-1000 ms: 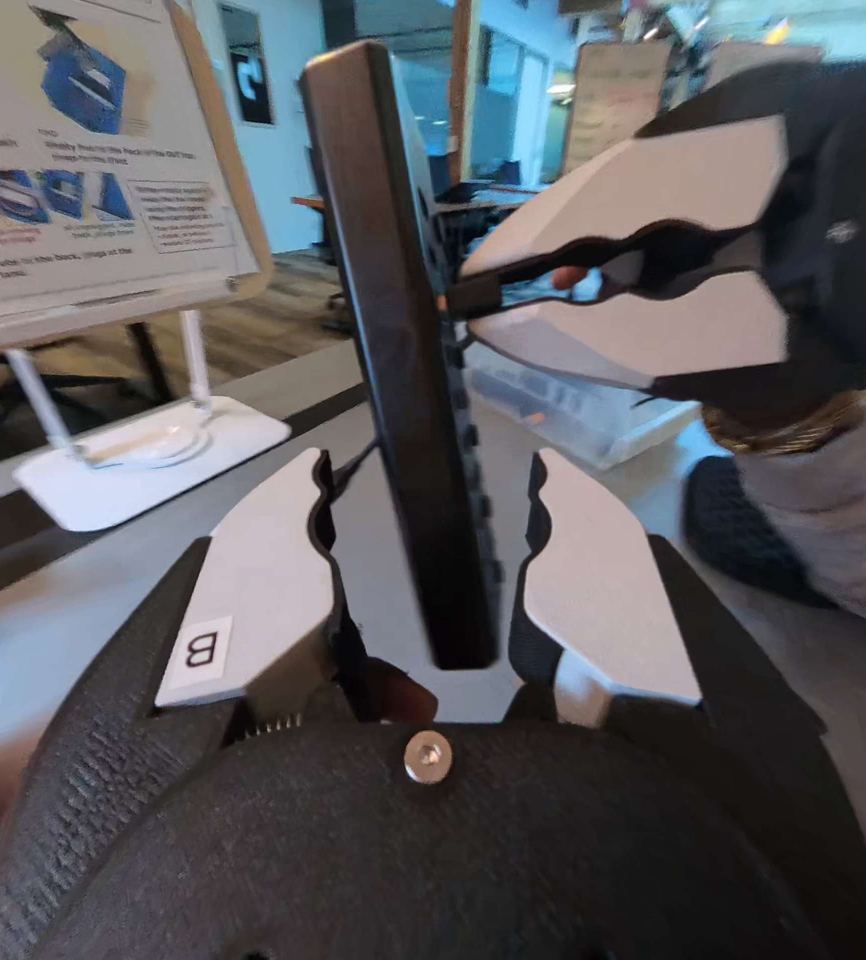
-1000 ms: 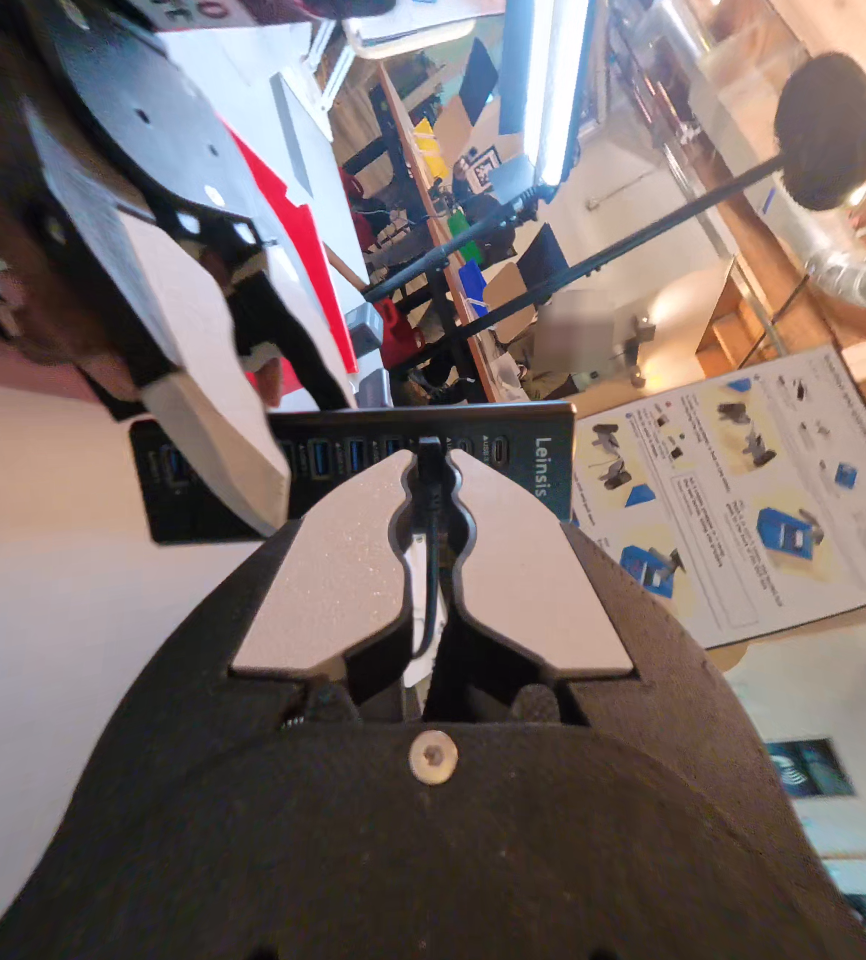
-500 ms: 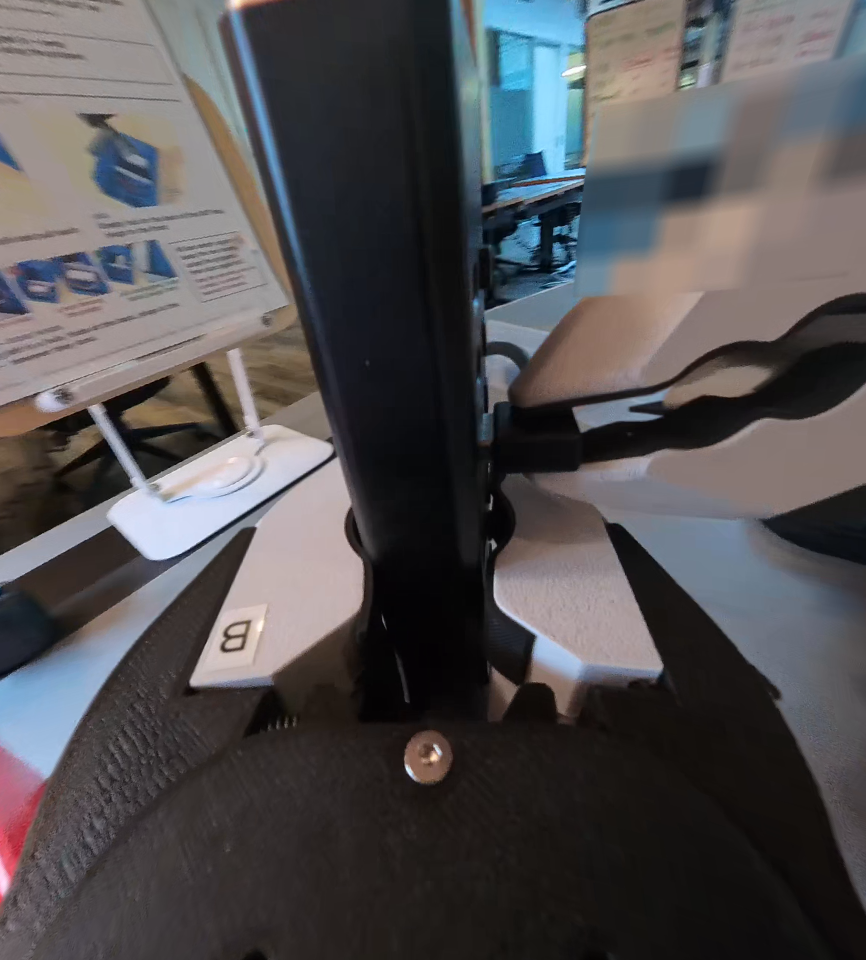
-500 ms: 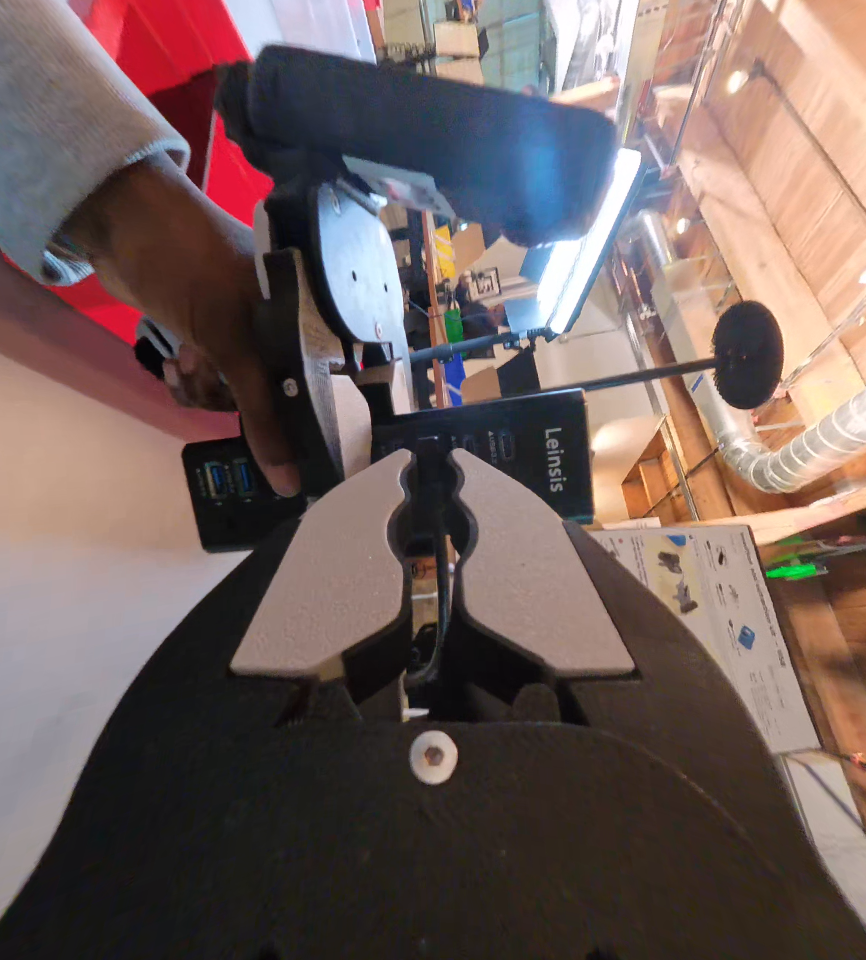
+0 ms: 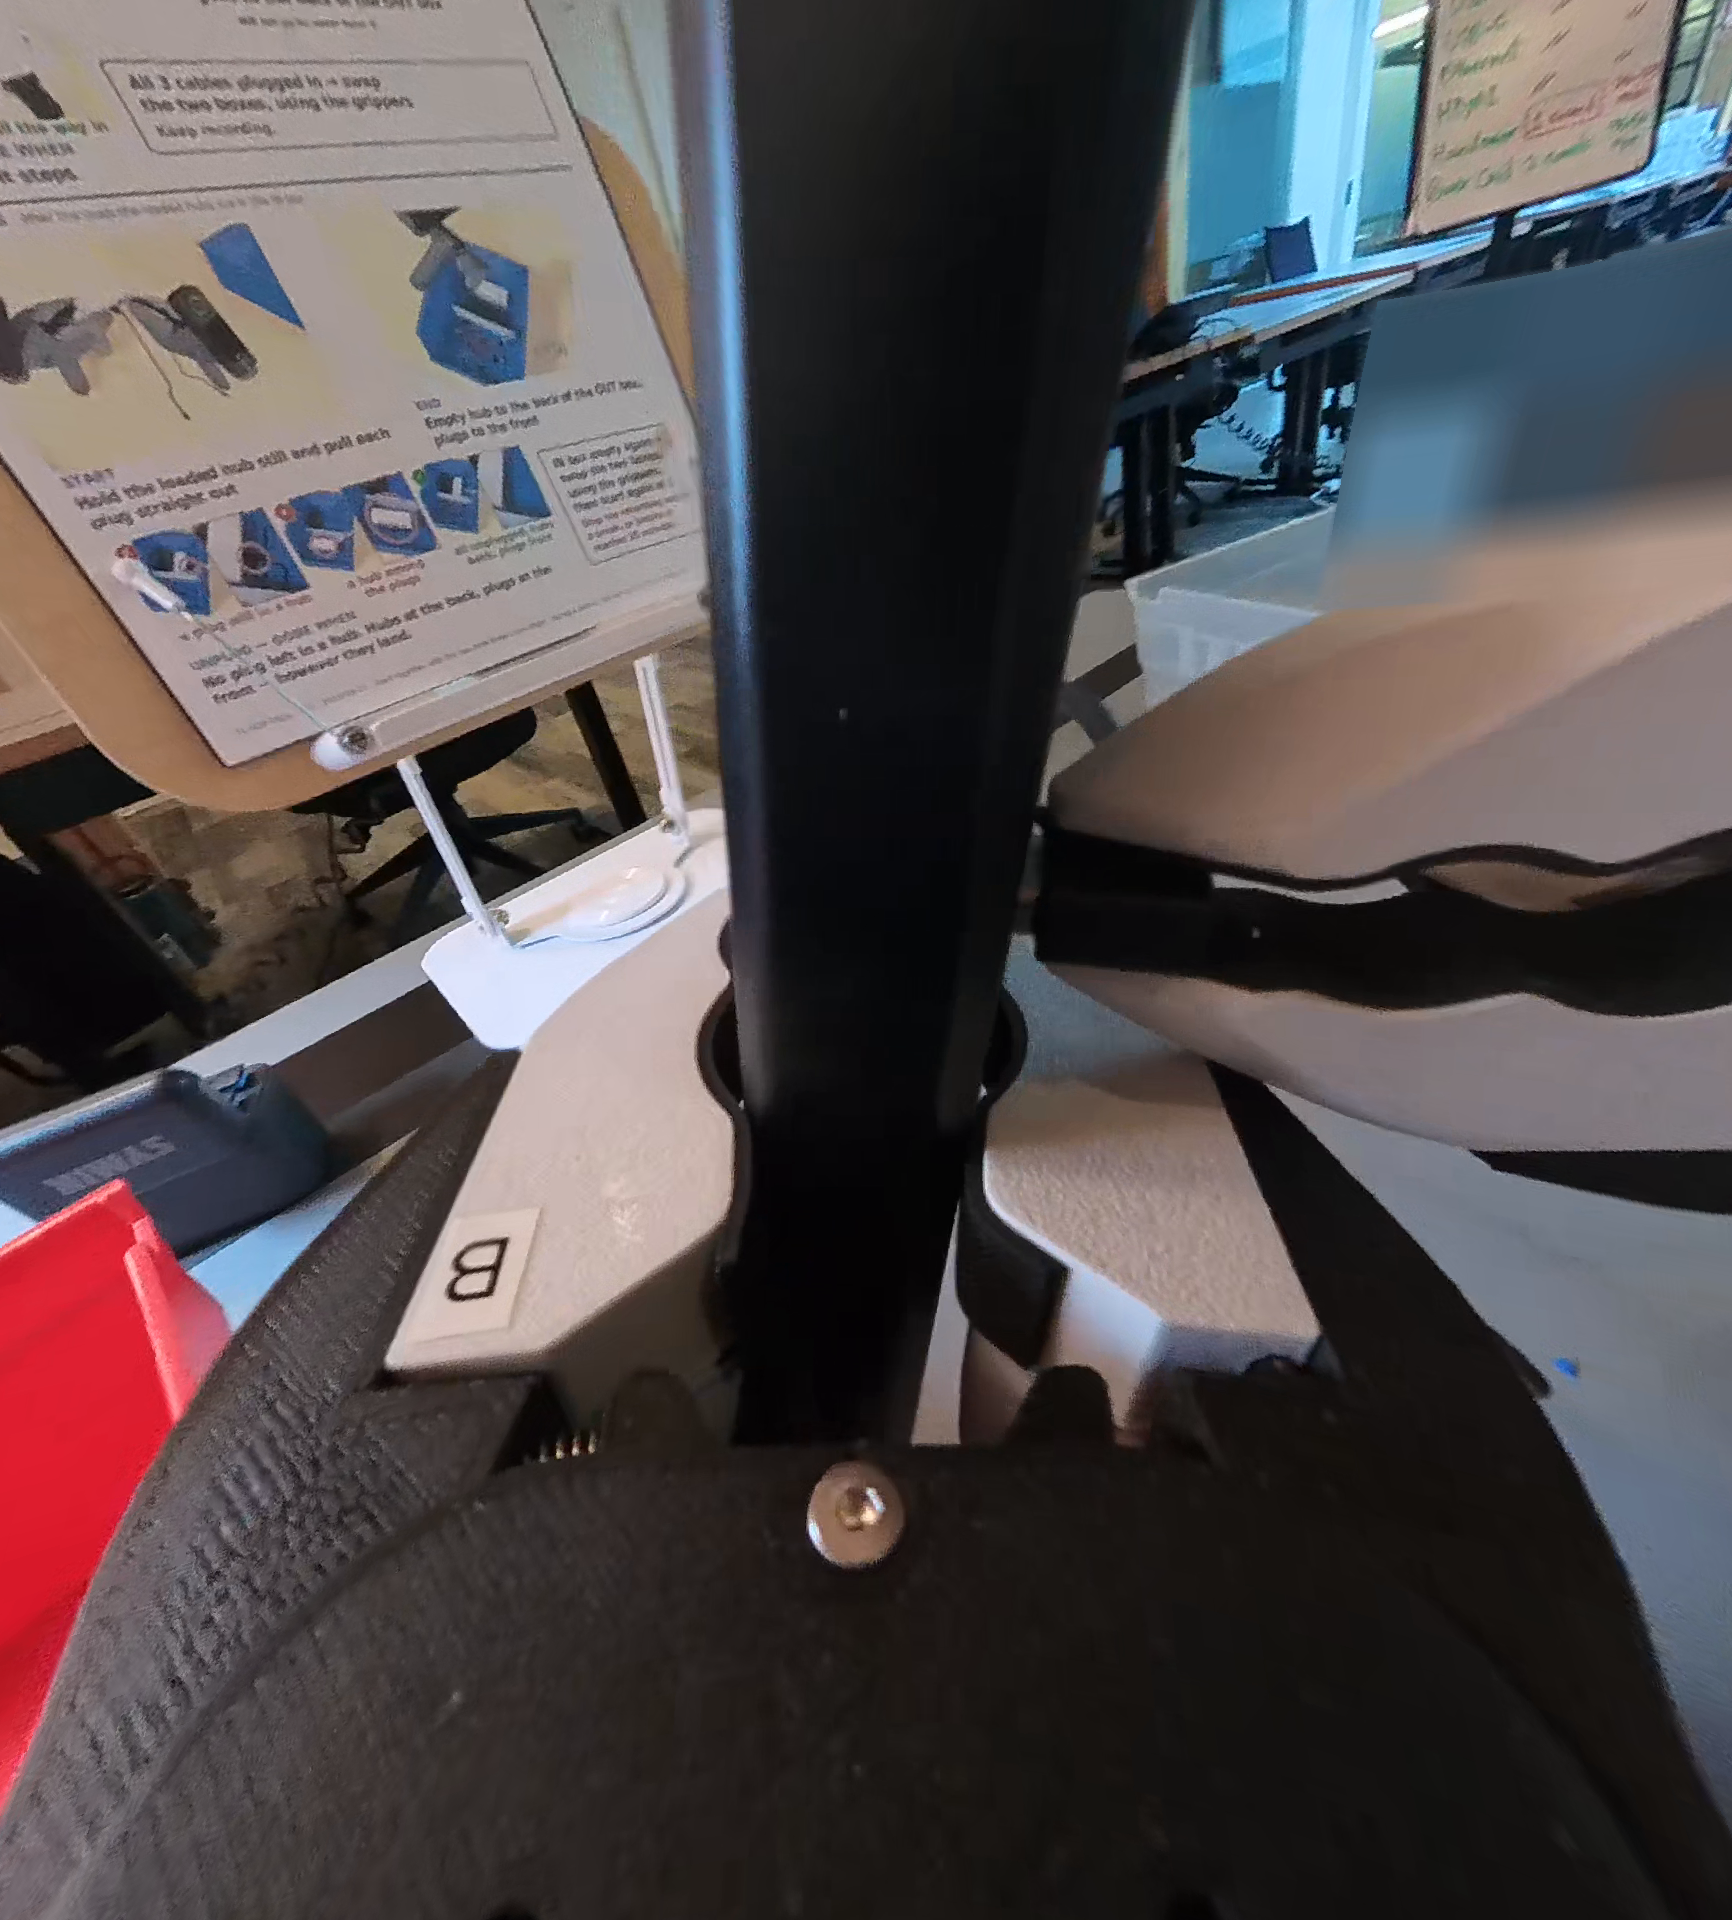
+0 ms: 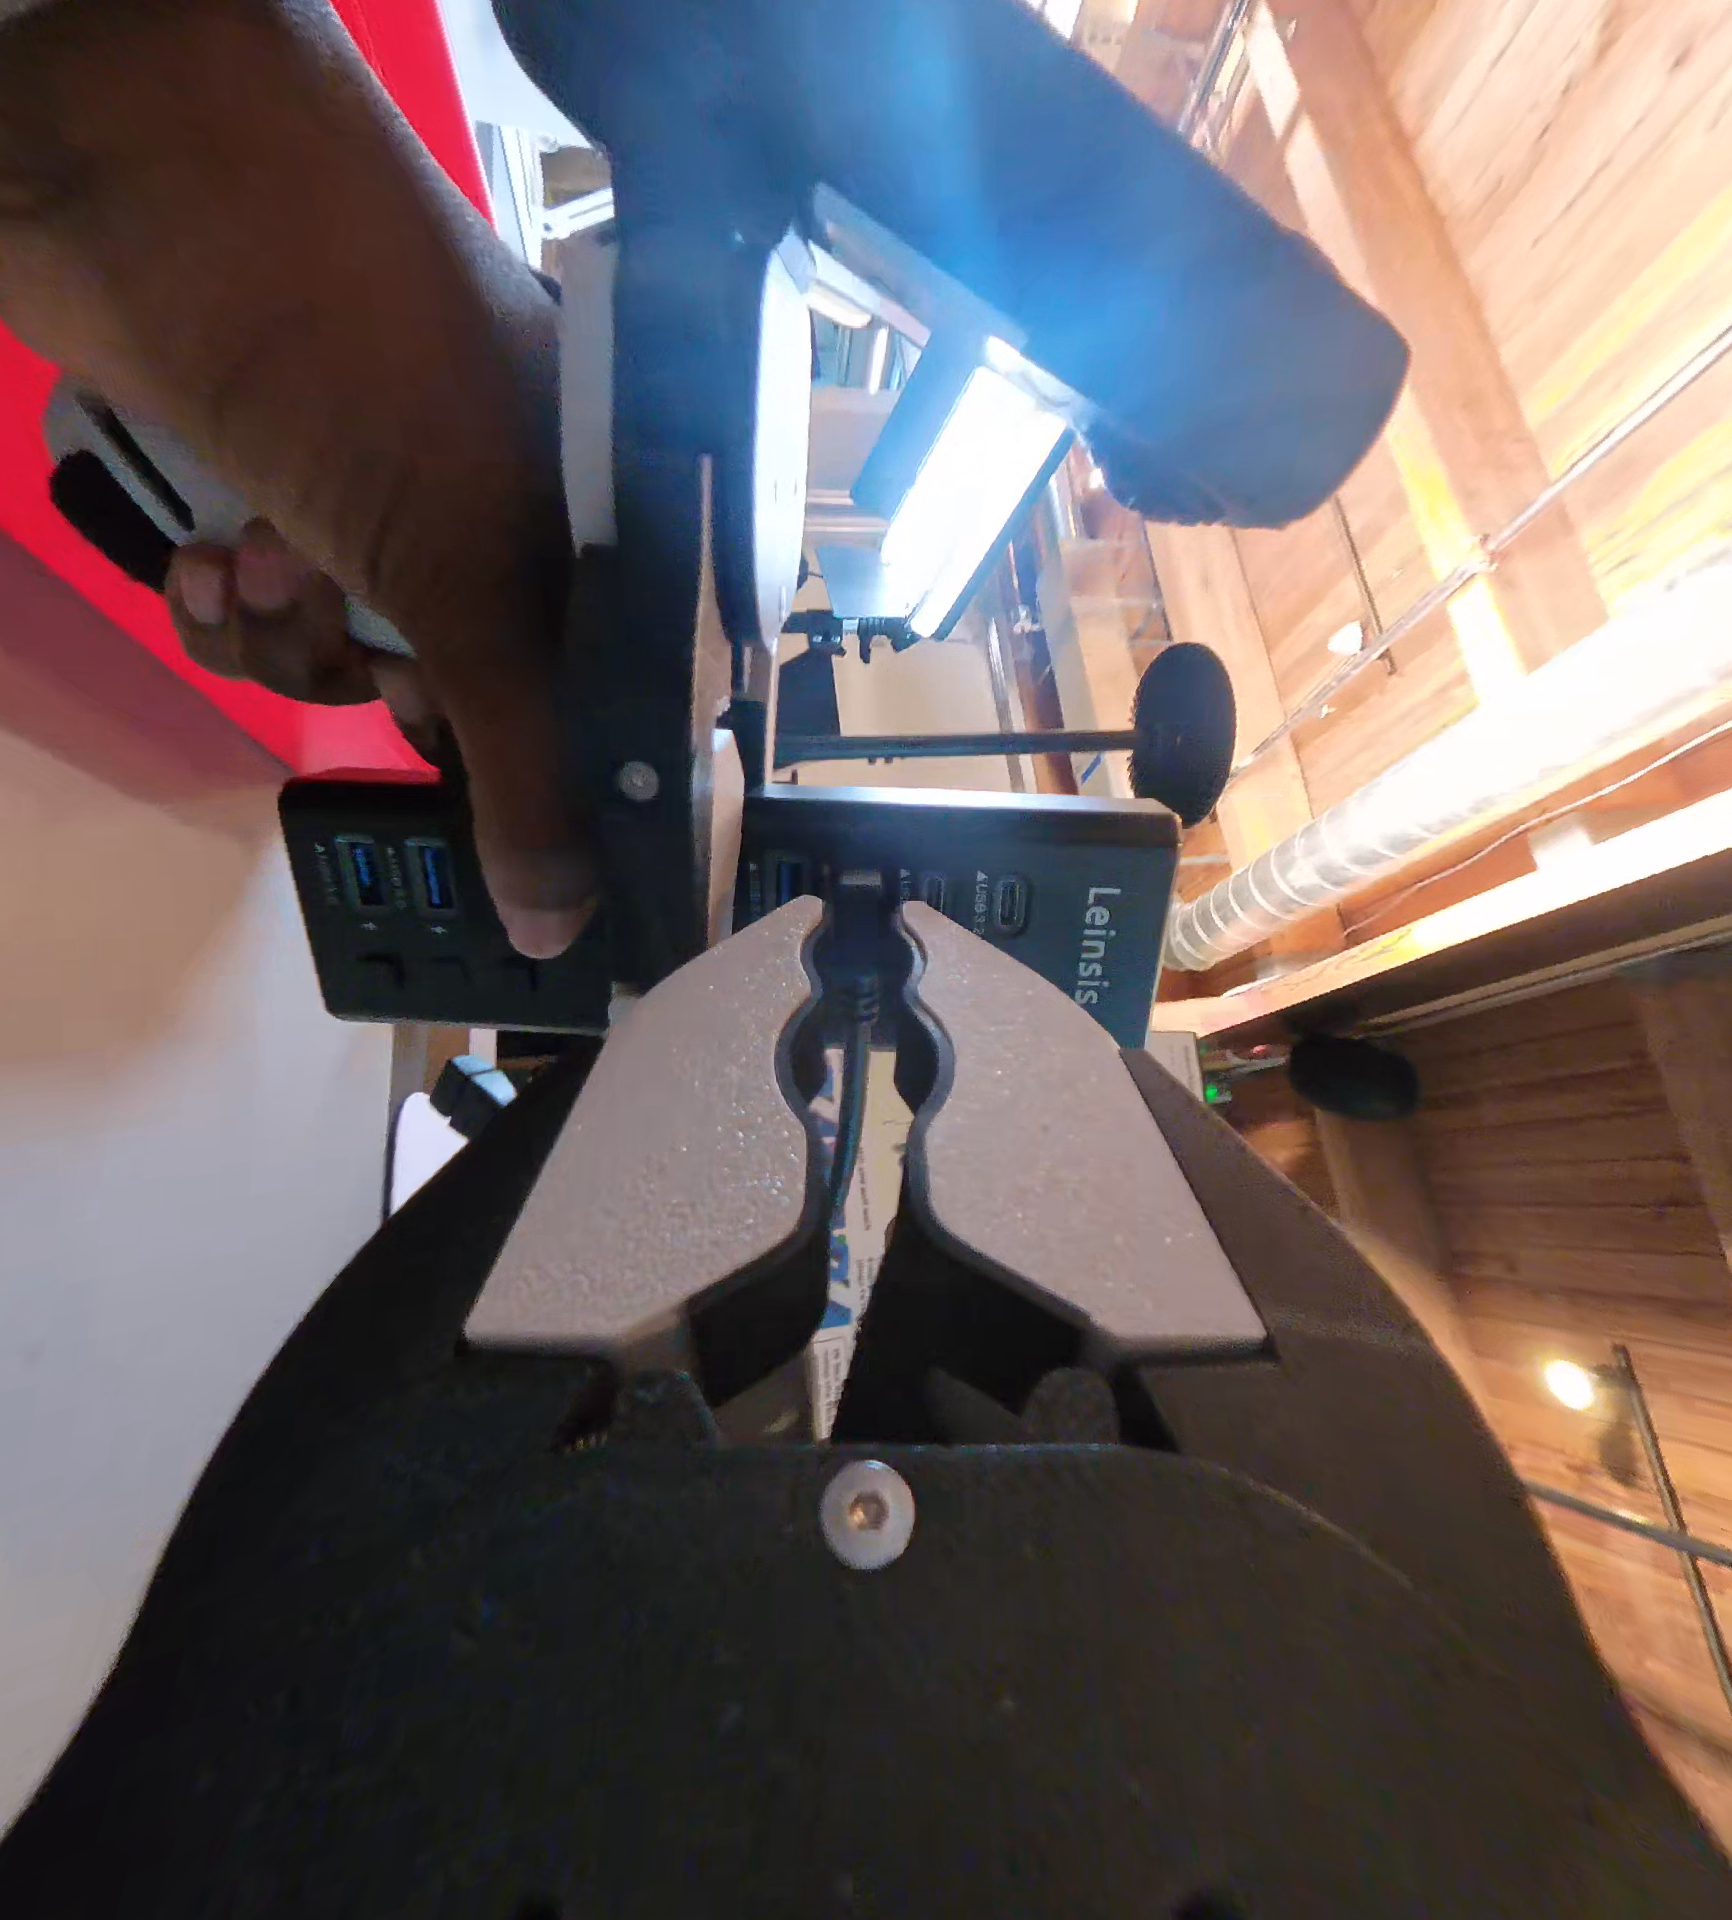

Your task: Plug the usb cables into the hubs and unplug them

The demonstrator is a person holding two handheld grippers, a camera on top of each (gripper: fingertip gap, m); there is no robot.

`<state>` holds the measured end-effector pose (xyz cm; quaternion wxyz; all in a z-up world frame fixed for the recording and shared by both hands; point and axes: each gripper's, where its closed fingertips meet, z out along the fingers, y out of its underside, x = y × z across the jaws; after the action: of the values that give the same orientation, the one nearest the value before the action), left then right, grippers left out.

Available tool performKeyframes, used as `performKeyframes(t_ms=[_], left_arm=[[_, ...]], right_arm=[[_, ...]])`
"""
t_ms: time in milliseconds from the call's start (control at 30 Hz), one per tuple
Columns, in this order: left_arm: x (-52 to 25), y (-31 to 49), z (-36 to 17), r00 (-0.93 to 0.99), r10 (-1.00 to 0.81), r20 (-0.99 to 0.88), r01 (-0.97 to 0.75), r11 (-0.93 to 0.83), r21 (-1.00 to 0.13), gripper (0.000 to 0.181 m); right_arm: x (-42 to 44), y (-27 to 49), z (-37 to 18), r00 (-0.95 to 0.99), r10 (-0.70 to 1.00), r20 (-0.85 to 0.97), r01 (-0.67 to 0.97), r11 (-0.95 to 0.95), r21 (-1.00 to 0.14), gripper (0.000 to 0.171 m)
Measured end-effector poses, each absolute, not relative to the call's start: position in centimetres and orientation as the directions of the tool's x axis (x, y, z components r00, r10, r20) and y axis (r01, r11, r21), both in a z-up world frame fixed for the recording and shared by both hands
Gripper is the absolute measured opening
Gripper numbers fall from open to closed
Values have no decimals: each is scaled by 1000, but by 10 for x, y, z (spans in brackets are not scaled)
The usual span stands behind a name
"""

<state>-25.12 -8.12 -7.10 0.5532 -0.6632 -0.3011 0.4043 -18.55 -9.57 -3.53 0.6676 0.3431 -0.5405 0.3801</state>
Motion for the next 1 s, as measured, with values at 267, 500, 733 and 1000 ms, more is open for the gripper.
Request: performKeyframes(t_ms=[267, 500, 733, 1000], left_arm=[[-247, -85, -57, 459, 852, -253, -91, -238, -967, 40], [-242, -80, -46, 411, 806, -427, -187, -384, -904, 37], [-240, -85, -49, 447, 826, -343, -152, -308, -939, 33], [-216, -206, 24, 320, 945, 68, -278, 162, -947, 30]], right_arm=[[-177, -94, -25, 215, 162, 963, -862, 496, 109, 8], [-179, -82, -17, 45, 186, 981, -924, 381, -30, 9], [-179, -87, -18, 160, 203, 966, -876, 481, 45, 8], [-170, -62, -4, 0, 377, 926, -943, 309, -125, 8]])
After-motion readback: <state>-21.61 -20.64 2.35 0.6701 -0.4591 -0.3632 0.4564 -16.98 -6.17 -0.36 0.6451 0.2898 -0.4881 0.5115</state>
